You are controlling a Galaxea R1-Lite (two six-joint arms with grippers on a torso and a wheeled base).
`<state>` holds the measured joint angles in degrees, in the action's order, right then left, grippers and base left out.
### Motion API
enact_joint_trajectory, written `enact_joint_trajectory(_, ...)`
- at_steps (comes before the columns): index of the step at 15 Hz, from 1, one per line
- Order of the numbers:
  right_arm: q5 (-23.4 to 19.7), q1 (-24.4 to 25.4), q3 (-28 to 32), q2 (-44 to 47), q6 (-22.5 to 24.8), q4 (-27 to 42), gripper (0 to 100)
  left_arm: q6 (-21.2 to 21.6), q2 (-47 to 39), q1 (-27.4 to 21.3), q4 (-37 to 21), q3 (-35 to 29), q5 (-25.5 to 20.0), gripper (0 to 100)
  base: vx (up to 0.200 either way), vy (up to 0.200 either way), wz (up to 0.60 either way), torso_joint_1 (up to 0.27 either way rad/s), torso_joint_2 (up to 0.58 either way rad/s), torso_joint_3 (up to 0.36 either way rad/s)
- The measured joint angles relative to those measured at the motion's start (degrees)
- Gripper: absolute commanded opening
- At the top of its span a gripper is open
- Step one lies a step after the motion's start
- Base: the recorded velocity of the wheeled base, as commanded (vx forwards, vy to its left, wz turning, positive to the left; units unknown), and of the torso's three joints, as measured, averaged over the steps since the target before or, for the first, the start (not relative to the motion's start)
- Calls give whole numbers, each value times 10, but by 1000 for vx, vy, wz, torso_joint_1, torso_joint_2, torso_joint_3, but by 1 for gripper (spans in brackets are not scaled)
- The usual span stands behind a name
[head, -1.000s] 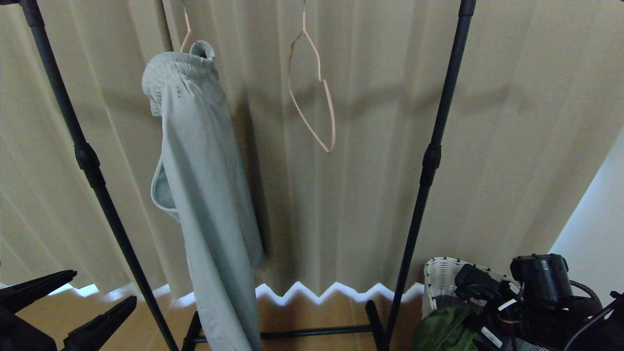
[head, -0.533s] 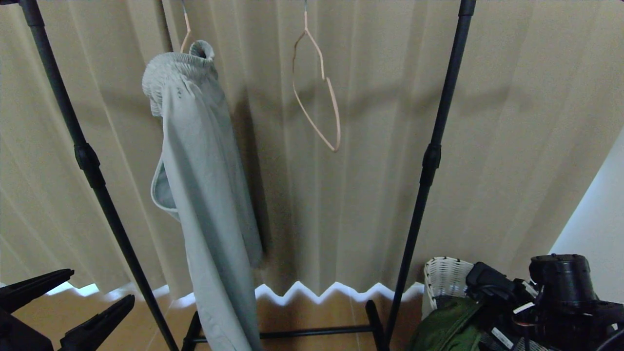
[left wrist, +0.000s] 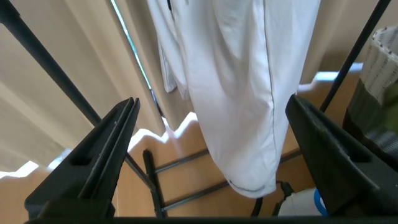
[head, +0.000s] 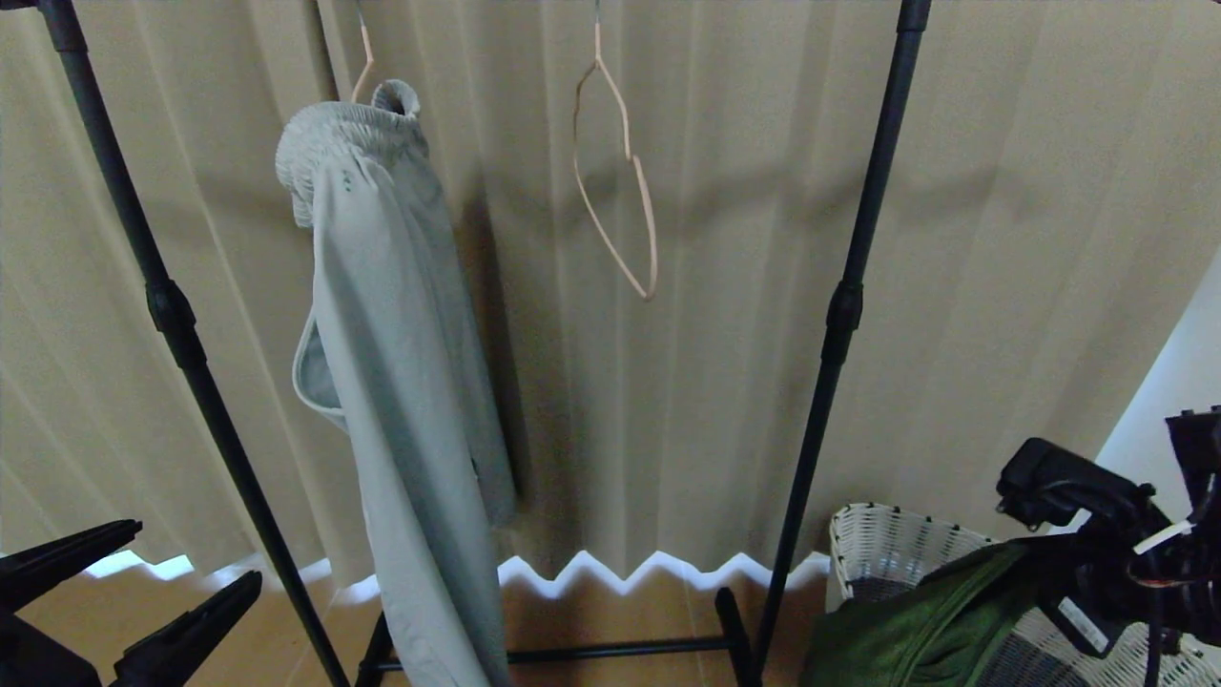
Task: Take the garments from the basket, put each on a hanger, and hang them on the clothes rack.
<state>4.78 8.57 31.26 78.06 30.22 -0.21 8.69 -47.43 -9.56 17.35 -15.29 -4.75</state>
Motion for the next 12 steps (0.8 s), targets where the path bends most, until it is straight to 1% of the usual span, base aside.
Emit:
enact_joint_trajectory(2, 0, 11, 89, -35, -63, 159, 0, 1, 0, 0, 1, 5, 0, 100, 0, 0, 0, 0, 0, 0)
enact_joint_trajectory(3, -1, 21, 122, -46, -98, 202, 0, 5, 1, 0, 1, 7, 0, 100, 0, 0, 0, 0, 0, 0)
enact_joint_trajectory(4, -1, 29, 140, -53, -110, 211, 0, 12, 3, 0, 1, 9, 0, 100, 0, 0, 0, 0, 0, 0)
enact_joint_trajectory(6, 0, 39, 154, -61, -112, 213, 0, 25, 7, 0, 1, 12, 0, 100, -200, 0, 0, 7, 0, 2)
enact_joint_trajectory(12, 1, 49, 160, -68, -112, 212, 0, 27, 12, 1, 1, 15, 1, 100, -200, 0, 0, 3, 1, 4)
